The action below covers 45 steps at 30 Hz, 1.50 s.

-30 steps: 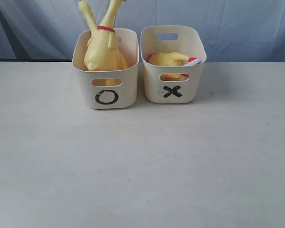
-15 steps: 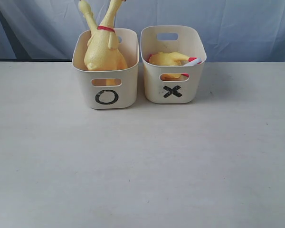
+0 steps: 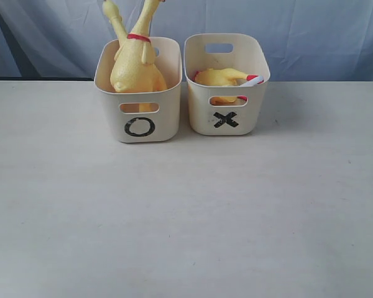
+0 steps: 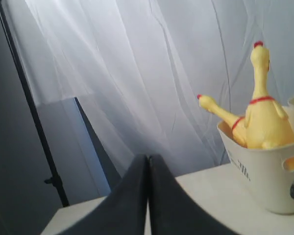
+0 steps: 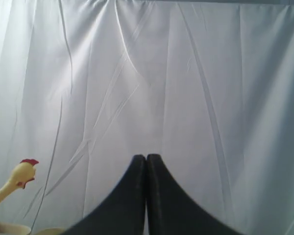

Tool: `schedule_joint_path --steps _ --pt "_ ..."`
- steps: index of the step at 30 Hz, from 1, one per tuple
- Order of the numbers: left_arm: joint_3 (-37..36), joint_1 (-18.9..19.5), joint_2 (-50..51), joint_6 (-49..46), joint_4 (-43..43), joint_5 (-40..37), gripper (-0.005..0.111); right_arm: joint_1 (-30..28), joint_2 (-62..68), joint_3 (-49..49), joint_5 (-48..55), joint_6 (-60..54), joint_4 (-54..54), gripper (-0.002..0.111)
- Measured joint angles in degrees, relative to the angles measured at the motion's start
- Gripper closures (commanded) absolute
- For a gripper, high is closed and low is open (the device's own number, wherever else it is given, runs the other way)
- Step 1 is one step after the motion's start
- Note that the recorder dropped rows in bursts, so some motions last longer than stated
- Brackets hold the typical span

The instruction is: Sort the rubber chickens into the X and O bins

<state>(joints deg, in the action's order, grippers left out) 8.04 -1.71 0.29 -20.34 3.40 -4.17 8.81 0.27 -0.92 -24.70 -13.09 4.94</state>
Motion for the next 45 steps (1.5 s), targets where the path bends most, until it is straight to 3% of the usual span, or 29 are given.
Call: schedule_joint_path --steps 8,25,45 --pt "-7.5 0.0 0.0 0.0 -0.7 0.2 0.107 0.0 0.0 0.4 11.0 0.0 0.0 0.109" --pt "-7.7 0.0 0.0 0.0 -0.7 -8.9 0.107 0.0 0.0 0.4 40.0 0.0 0.0 0.109" --pt "-7.7 0.0 0.0 1.3 -0.2 -9.0 0.107 0.0 0.0 0.7 42.2 0.1 0.0 0.109"
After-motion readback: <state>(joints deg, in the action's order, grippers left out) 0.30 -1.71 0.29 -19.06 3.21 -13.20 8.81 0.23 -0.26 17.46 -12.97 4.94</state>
